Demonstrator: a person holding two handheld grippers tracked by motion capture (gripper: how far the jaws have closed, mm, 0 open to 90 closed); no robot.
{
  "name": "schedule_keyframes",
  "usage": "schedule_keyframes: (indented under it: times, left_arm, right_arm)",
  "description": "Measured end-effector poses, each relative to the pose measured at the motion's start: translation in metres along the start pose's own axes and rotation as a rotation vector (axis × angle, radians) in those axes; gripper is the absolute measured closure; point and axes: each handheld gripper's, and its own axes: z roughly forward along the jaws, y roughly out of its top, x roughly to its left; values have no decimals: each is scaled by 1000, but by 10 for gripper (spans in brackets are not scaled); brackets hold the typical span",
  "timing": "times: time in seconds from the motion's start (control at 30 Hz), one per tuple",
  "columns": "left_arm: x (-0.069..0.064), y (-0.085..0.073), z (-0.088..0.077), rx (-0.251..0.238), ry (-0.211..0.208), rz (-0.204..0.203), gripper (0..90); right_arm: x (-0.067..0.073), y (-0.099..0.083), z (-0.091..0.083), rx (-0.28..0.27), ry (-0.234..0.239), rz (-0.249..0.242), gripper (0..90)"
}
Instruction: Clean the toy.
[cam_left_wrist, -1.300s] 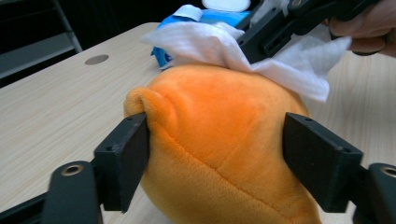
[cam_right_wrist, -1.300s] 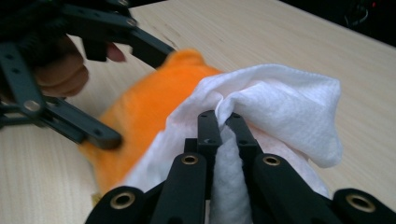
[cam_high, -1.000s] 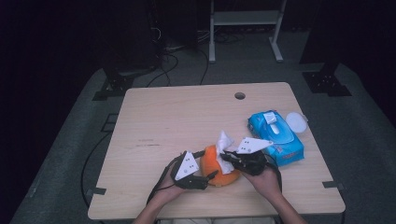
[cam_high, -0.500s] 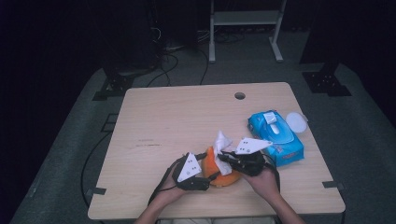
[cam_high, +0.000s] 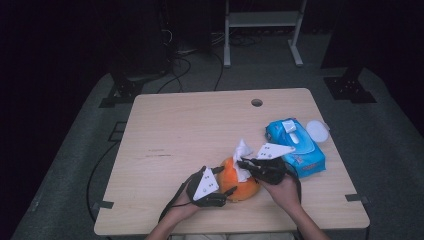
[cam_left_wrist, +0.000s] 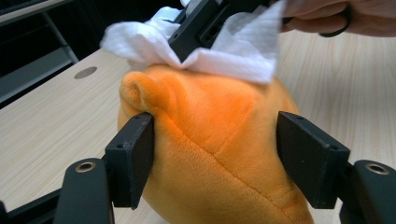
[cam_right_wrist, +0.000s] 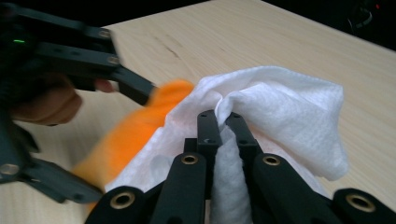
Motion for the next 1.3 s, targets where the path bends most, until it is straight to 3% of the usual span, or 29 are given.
schedule_keyframes:
  times: [0.07,0.2,0.27,0.4,0.63,0.73,0.93,1.1,1.2,1.3]
  left_arm:
    - [3,2,-1,-4,0,-13,263]
    - [11,3,-4,-17,4,-91,135]
    - [13,2,-5,-23,-10,-106,132]
    - [6,3,-4,-10,-27,-58,268]
    - [-6,5,-2,-1,-16,33,305]
    - [-5,4,-3,-7,-19,22,317]
    - [-4,1,-2,-11,-23,14,318]
    - [-2,1,-3,-4,-24,14,317]
    - [0,-1,-4,3,-15,-8,317]
    - [5,-5,-5,12,-10,-21,317]
  right_arm:
    - [-5,-4,-2,-5,17,23,855]
    - [4,-4,-2,4,32,-18,856]
    - [8,-4,-3,6,37,-34,857]
    - [12,-1,-3,11,37,-49,856]
    - [26,13,0,-19,55,-84,856]
    - [18,11,-1,-15,52,-59,856]
    - [-9,-6,-10,1,-9,28,856]
    - [-9,-7,-8,14,-26,19,856]
    - [-12,-9,-7,18,-35,19,856]
    - [-17,-15,-9,37,-43,50,856]
